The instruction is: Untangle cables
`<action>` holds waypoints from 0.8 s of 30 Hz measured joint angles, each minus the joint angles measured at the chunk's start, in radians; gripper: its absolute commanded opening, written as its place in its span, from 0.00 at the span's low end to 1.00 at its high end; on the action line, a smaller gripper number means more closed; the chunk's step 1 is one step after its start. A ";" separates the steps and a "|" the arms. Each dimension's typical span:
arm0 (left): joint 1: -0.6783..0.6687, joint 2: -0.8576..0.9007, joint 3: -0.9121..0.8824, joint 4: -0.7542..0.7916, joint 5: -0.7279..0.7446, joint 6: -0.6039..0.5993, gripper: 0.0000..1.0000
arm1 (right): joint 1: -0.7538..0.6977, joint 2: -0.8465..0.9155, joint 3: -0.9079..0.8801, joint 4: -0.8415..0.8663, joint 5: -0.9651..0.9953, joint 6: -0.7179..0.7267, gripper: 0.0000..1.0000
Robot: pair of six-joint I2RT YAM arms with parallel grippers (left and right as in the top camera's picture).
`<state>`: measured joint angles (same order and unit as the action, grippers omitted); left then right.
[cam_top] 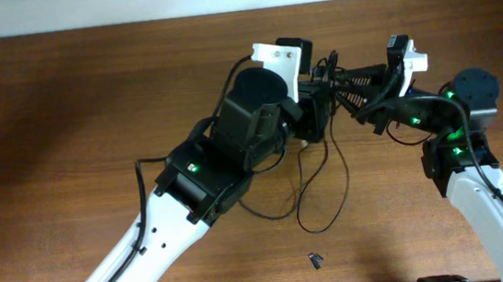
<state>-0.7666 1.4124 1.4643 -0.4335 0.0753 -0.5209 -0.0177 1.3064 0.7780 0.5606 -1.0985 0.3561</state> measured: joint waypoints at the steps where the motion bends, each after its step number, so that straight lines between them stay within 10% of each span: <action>1: -0.002 0.006 0.000 0.006 0.000 0.000 0.00 | 0.000 0.000 0.000 0.000 0.002 -0.005 0.17; 3: -0.004 0.024 0.000 0.007 0.000 0.000 0.00 | 0.000 0.000 0.000 0.000 0.009 -0.001 0.04; 24: 0.183 0.027 0.000 0.039 -0.072 -0.026 0.00 | 0.000 0.000 0.000 -0.113 0.017 -0.043 0.04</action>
<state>-0.5831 1.4399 1.4643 -0.3946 0.0029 -0.5468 -0.0177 1.3064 0.7784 0.4480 -1.0817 0.3130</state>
